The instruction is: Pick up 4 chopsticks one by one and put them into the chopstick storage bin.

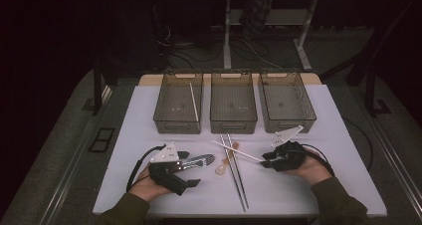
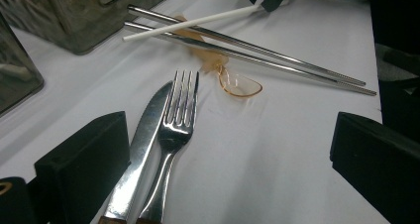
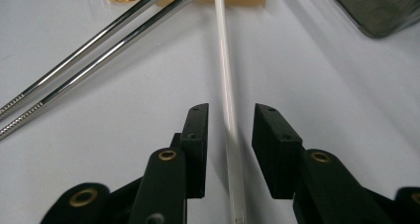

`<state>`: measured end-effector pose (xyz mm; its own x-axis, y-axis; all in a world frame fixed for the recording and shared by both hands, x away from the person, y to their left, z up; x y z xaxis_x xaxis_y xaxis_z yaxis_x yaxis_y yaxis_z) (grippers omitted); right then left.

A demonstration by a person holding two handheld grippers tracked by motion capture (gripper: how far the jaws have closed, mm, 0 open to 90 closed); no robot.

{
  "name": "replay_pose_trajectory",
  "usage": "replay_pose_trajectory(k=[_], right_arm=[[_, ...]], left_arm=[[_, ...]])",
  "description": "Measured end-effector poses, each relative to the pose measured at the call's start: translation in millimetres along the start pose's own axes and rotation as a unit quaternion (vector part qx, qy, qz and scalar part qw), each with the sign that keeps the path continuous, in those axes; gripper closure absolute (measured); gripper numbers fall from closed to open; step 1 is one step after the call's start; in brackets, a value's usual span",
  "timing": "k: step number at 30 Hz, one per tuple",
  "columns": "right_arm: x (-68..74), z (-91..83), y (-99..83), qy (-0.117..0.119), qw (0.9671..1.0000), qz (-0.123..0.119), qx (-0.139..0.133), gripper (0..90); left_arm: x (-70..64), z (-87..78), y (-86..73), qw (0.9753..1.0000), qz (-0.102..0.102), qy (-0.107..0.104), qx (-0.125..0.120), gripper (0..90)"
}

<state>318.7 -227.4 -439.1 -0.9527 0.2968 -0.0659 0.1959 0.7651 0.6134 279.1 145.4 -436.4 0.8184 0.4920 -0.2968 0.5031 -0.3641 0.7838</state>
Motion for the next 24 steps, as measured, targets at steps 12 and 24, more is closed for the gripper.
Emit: replay_pose_trajectory(k=[12,24], right_arm=[[0.2,8.2,0.4,0.004,0.9997,-0.015,0.021,72.9],[1.3,9.5,0.7,-0.005,0.9993,-0.026,0.027,76.9]], left_arm=[[-0.1,0.1,-0.1,1.0,0.0,0.0,0.001,0.9],[-0.2,0.3,-0.1,1.0,0.001,0.001,0.003,1.0]])
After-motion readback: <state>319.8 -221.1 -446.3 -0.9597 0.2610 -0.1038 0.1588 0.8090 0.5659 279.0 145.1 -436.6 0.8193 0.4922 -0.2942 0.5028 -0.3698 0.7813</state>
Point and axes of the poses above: each handheld gripper's, and its own axes: z roughly forward along the jaws, y roughly out of its top, x roughly to its left, the point moved 1 cm from there along z, roughly forward along the jaws, and after that the axes turned 13 degrees about -z, right-handed, at the moved point
